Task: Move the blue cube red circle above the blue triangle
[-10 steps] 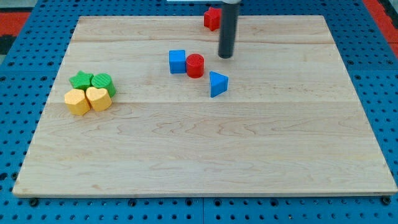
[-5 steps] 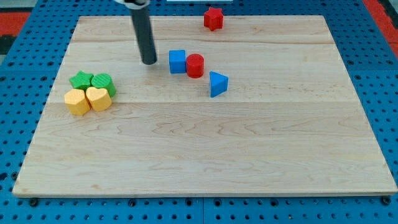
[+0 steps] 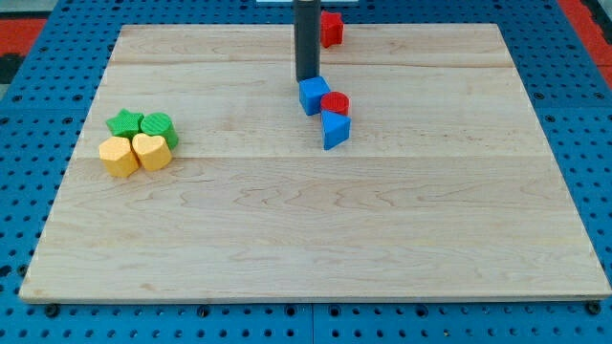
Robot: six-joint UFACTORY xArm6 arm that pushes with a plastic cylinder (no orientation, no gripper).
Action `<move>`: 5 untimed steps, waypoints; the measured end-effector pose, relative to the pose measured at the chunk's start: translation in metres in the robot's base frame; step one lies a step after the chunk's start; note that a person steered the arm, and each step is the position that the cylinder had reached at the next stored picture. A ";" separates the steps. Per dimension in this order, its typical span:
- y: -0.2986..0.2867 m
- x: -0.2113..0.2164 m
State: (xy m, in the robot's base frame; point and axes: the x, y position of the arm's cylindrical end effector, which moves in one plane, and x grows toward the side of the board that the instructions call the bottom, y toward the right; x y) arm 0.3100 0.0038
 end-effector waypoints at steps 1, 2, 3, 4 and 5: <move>-0.012 0.015; -0.022 0.015; -0.019 0.000; 0.008 -0.007; 0.016 -0.005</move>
State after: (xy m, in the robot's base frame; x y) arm 0.3049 0.0198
